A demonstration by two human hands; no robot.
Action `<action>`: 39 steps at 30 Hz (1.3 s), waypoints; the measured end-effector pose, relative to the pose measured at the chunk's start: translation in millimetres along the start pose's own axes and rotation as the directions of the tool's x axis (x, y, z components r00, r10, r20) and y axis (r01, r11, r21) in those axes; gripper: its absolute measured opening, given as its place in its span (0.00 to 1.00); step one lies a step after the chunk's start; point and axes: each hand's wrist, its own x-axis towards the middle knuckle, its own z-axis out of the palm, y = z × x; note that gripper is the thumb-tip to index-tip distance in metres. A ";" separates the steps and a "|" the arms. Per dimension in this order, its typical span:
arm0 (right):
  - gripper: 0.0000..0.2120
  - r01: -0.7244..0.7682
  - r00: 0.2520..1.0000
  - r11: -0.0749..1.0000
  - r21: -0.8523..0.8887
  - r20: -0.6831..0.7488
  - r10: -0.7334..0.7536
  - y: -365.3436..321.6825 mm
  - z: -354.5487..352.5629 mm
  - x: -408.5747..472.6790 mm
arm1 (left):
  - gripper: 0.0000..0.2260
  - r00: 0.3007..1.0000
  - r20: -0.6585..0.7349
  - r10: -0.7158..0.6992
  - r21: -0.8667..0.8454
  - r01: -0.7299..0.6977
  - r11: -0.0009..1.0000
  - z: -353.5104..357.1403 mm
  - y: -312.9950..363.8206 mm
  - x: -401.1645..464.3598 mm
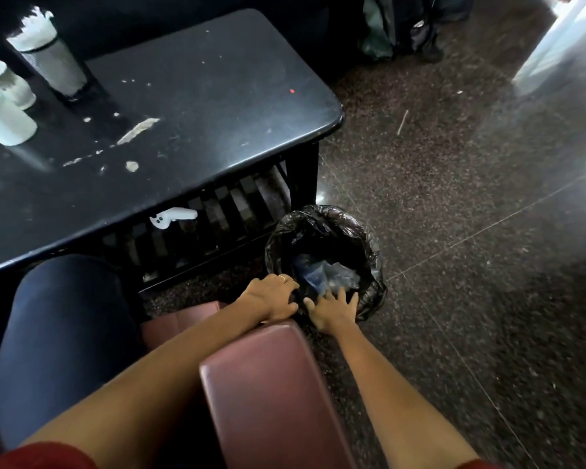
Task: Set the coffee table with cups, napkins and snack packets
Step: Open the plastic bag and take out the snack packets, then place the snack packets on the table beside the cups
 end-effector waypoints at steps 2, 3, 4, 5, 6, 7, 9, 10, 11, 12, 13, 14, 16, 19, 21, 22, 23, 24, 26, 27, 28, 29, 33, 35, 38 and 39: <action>0.37 -0.031 0.997 0.998 -0.062 0.068 0.036 0.8 -0.8 3.0 | 0.25 1.000 -0.005 -0.010 -0.014 0.010 1.000 0.2 -1.1 -1.8; 0.38 -0.043 0.996 0.996 -0.084 0.079 0.050 1.2 -2.1 3.0 | 0.25 1.000 -0.009 -0.014 -0.020 0.013 1.000 0.3 -1.7 -2.8; 0.39 -0.054 0.995 0.994 -0.097 0.083 0.063 1.3 -3.9 2.0 | 0.25 1.000 -0.019 -0.016 -0.023 0.015 1.000 0.3 -2.4 -4.1; 0.39 -0.065 0.994 0.993 -0.097 0.080 0.072 0.6 -6.1 0.9 | 0.25 0.999 -0.031 -0.017 -0.024 0.016 1.000 0.2 -3.1 -5.0; 0.38 -0.078 0.995 0.994 -0.080 0.064 0.083 -0.1 -7.9 -0.4 | 0.25 0.999 -0.044 -0.016 -0.022 0.015 1.000 0.2 -3.8 -5.5; 0.37 -0.091 0.995 0.994 -0.057 0.025 0.092 -1.9 -10.4 -2.9 | 0.26 0.998 -0.057 -0.016 -0.022 0.014 1.000 0.1 -4.9 -6.2; 0.30 -0.098 0.990 0.995 -0.002 -0.103 0.097 -5.9 -17.3 -9.9 | 0.26 0.997 -0.070 -0.014 -0.015 0.013 1.000 -0.5 -7.0 -7.0; 0.26 -0.079 0.982 0.997 -0.001 -0.170 0.077 -7.1 -21.7 -13.2 | 0.27 0.997 -0.079 -0.014 -0.004 0.013 1.000 -0.8 -7.7 -7.5; 0.24 -0.052 0.974 0.998 -0.017 -0.221 0.047 -7.9 -26.6 -16.5 | 0.27 0.996 -0.090 -0.016 0.008 0.017 1.000 -1.3 -8.4 -7.6; 0.22 -0.023 0.967 0.999 -0.039 -0.253 0.013 -8.9 -31.9 -20.1 | 0.27 0.995 -0.102 -0.020 0.014 0.022 1.000 -1.4 -9.0 -8.5; 0.21 0.009 0.960 0.998 -0.060 -0.279 -0.026 -9.8 -37.3 -22.9 | 0.27 0.993 -0.114 -0.026 0.012 0.028 1.000 -1.5 -9.4 -9.7; 0.21 0.043 0.949 0.996 -0.084 -0.309 -0.067 -10.1 -42.8 -25.5 | 0.27 0.992 -0.126 -0.028 0.003 0.029 1.000 -1.9 -9.6 -11.6; 0.19 0.112 0.911 0.984 -0.139 -0.381 -0.157 -10.8 -54.8 -30.7 | 0.27 0.990 -0.140 -0.016 -0.023 0.013 1.000 -5.4 -8.8 -14.4; 0.13 0.231 0.823 0.944 -0.236 -0.471 -0.319 -17.0 -78.2 -38.9 | 0.29 0.980 -0.200 0.012 -0.003 -0.013 1.000 -19.1 -9.9 -21.9; 0.09 0.315 0.735 0.912 -0.262 -0.541 -0.409 -23.7 -96.9 -46.5 | 0.30 0.961 -0.277 0.013 0.014 -0.010 1.000 -32.7 -13.7 -28.1; 0.08 0.347 0.672 0.884 -0.312 -0.575 -0.467 -28.9 -106.9 -51.8 | 0.30 0.946 -0.324 0.011 0.016 -0.006 1.000 -39.9 -17.7 -33.0; 0.07 0.356 0.604 0.855 -0.377 -0.605 -0.518 -33.9 -116.2 -58.1 | 0.30 0.929 -0.370 0.010 0.016 -0.005 1.000 -46.8 -21.7 -38.7; 0.06 0.348 0.536 0.825 -0.445 -0.628 -0.564 -39.6 -126.3 -65.8 | 0.29 0.911 -0.413 0.013 0.013 -0.009 1.000 -53.8 -26.4 -45.2; 0.06 0.321 0.446 0.776 -0.543 -0.636 -0.630 -50.7 -148.2 -79.9 | 0.27 0.876 -0.482 0.027 0.008 -0.027 1.000 -67.3 -34.7 -57.6; 0.08 0.313 0.419 0.752 -0.580 -0.626 -0.658 -57.5 -158.2 -85.9 | 0.27 0.857 -0.515 0.029 0.007 -0.030 1.000 -73.2 -40.0 -65.5; 0.11 0.311 0.400 0.730 -0.609 -0.613 -0.682 -63.8 -167.2 -91.7 | 0.27 0.841 -0.541 0.027 0.012 -0.025 1.000 -78.1 -45.1 -73.2; 0.13 0.314 0.381 0.708 -0.633 -0.599 -0.705 -71.1 -176.0 -97.1 | 0.27 0.827 -0.562 0.022 0.016 -0.015 1.000 -82.6 -51.5 -81.5; 0.16 0.348 0.334 0.613 -0.709 -0.517 -0.788 -106.2 -210.2 -120.7 | 0.29 0.777 -0.629 -0.024 0.004 0.034 0.999 -97.0 -81.4 -116.1; 0.15 0.338 0.325 0.562 -0.755 -0.467 -0.823 -130.7 -225.7 -132.1 | 0.28 0.748 -0.662 -0.055 0.001 0.075 0.997 -100.8 -103.0 -136.5; 0.18 0.327 0.292 0.463 -0.824 -0.378 -0.878 -170.9 -243.1 -149.0 | 0.28 0.710 -0.694 -0.119 -0.032 0.135 0.990 -101.4 -137.0 -168.2; 0.19 0.326 0.266 0.420 -0.847 -0.344 -0.900 -186.2 -246.6 -156.1 | 0.29 0.697 -0.703 -0.143 -0.045 0.158 0.986 -100.3 -149.0 -180.4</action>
